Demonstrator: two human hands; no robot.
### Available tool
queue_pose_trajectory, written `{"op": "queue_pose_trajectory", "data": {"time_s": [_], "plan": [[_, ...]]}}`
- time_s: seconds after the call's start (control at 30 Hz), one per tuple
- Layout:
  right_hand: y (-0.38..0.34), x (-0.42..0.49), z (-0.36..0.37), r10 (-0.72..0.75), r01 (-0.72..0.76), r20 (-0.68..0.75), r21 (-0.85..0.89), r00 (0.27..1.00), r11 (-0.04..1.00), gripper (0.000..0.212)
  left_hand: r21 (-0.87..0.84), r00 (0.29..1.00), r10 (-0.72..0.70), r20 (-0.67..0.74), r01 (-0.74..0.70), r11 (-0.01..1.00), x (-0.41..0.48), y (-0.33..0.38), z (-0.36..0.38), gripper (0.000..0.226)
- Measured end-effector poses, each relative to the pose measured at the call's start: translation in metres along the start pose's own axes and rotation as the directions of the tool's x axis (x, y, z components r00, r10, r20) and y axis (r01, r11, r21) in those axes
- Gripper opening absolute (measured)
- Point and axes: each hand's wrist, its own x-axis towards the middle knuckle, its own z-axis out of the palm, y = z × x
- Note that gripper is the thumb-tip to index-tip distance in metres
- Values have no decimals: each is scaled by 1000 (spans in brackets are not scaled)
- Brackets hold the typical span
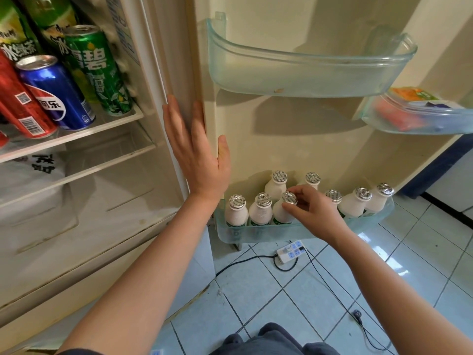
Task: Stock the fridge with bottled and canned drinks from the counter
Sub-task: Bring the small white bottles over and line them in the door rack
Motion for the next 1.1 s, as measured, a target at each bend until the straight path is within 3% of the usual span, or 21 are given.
{"op": "queue_pose_trajectory", "data": {"time_s": [0.4, 0.5, 0.63, 0.73, 0.87, 1.1], "plan": [[-2, -3, 1, 5, -4, -6, 45, 1000, 999, 40, -8, 1000, -15, 13, 15, 1000, 0, 0, 0, 59], [-10, -1, -1, -45, 43, -57, -35, 997, 998, 42, -14, 1000, -11, 15, 12, 1000, 0, 1, -1, 59], [-27, 13, -8, -100, 92, -143, -66, 985, 994, 29, -12, 1000, -12, 18, 12, 1000, 0, 2, -3, 57], [-37, 33, -12, -99, 81, -65, -238, 993, 968, 33, -9, 999, -24, 29, 24, 1000, 0, 3, -3, 56], [-45, 54, -8, 8, 35, 88, -474, 996, 880, 43, -10, 999, -23, 30, 23, 1000, -1, 3, -3, 51], [-53, 65, 5, -96, 178, 192, -478, 977, 860, 40, 9, 1000, 2, 0, -2, 1000, -1, 1, 1, 50]]}}
